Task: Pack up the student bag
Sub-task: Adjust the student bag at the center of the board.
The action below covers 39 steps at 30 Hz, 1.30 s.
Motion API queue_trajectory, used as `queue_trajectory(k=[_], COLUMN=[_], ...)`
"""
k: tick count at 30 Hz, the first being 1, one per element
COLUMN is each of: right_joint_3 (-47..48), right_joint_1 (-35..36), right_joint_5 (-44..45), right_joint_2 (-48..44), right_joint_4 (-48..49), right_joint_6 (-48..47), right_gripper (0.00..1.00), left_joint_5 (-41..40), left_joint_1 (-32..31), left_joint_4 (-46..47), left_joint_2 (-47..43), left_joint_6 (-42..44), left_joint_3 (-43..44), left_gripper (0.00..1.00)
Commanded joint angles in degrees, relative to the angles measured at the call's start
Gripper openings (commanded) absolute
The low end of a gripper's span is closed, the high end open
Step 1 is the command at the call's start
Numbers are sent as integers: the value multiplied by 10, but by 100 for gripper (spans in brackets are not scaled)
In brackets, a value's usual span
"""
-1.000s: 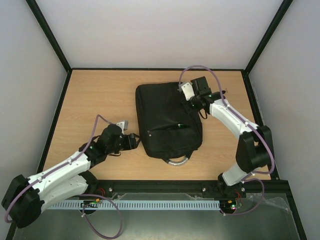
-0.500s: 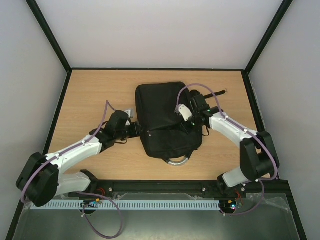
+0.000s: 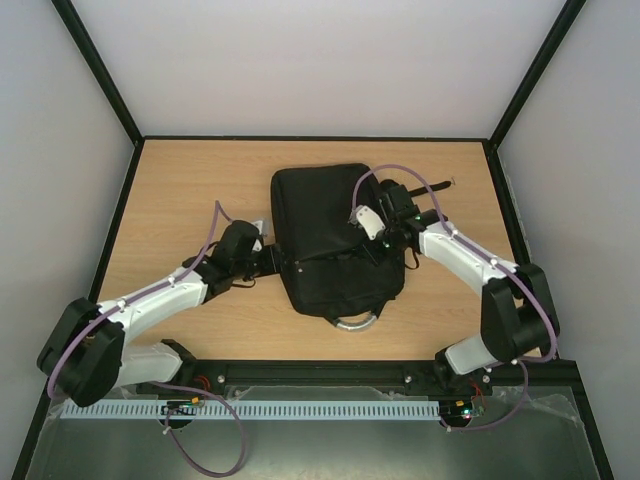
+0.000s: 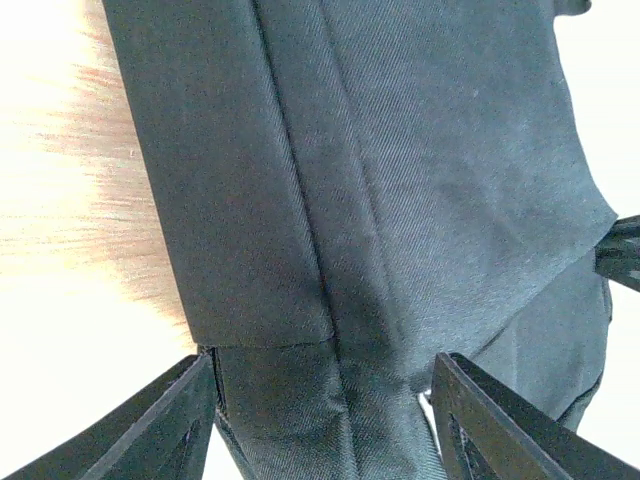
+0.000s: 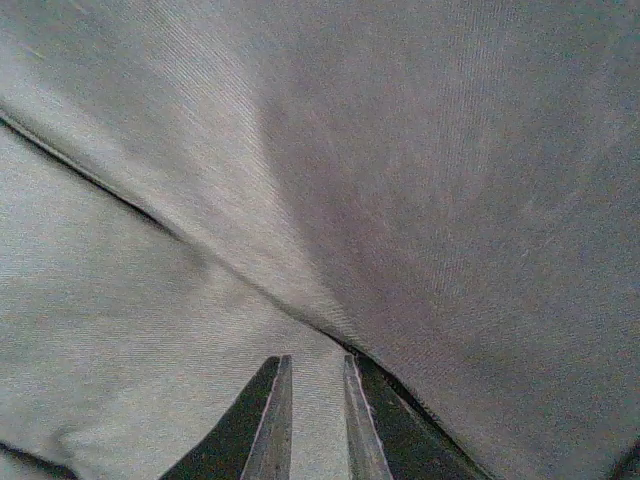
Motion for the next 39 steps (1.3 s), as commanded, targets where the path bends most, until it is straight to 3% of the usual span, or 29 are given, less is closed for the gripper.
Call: queue_trajectory(k=[1, 9, 18, 30, 39], right_joint_3=[41, 80, 27, 93, 124], right_joint_1=[1, 1, 25, 33, 131], right_joint_5=[-43, -19, 18, -2, -30], right_joint_2=[-50, -1, 118, 18, 2], right_joint_4=[-71, -24, 2, -47, -58], right_joint_6=[-30, 14, -1, 16, 19], right_gripper=[17, 17, 16, 21, 25], left_joint_5=[1, 12, 23, 49, 103], left_joint_1=[14, 26, 35, 61, 83], left_joint_4=[-1, 8, 15, 51, 126], left_joint_2=[-27, -10, -5, -3, 4], left_joint_6=[7, -2, -1, -13, -20], left_joint_3=[2, -5, -14, -45, -53], left_gripper=[62, 68, 74, 74, 69])
